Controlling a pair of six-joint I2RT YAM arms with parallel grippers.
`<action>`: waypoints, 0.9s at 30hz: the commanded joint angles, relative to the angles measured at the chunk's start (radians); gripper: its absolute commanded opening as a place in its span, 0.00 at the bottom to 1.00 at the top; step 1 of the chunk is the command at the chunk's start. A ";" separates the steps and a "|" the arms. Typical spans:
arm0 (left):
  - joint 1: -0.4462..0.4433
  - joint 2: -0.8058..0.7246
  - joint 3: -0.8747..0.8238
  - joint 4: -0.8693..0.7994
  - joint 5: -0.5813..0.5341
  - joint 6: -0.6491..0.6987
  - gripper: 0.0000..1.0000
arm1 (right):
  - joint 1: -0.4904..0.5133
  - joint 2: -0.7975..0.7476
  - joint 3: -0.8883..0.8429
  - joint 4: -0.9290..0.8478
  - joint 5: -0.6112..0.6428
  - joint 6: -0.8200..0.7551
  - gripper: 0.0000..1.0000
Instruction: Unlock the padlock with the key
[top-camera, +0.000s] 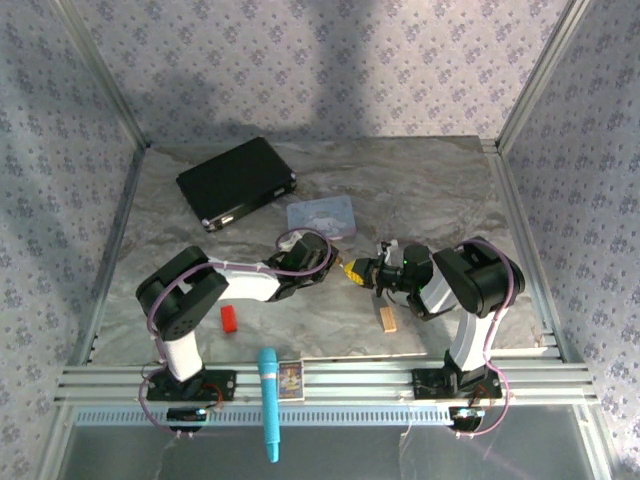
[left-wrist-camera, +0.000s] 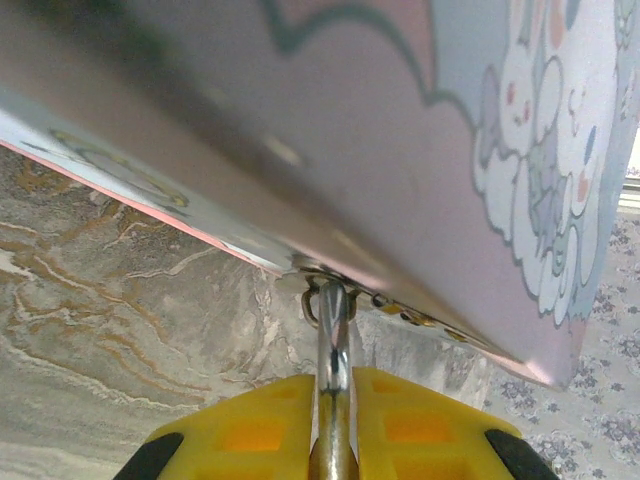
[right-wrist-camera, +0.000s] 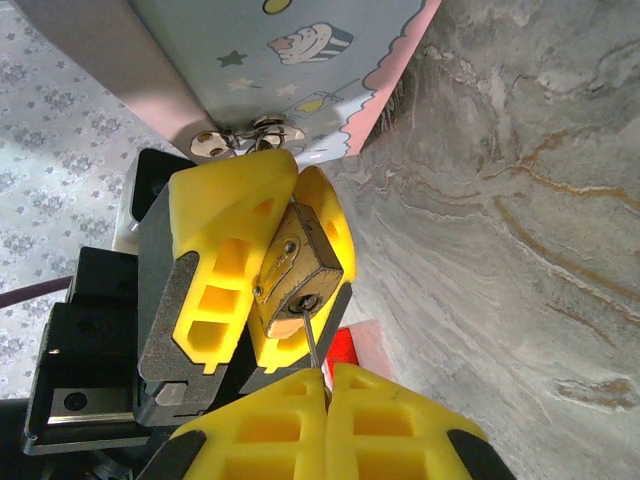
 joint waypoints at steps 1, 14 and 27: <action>-0.009 0.009 -0.009 0.013 0.058 -0.065 0.00 | -0.022 0.012 0.022 0.059 0.006 0.011 0.00; -0.012 0.016 0.004 0.058 0.095 -0.079 0.00 | 0.016 0.055 0.069 0.079 0.014 0.021 0.00; -0.012 -0.037 0.006 0.063 0.126 -0.059 0.00 | 0.011 0.123 0.158 0.079 -0.041 0.042 0.00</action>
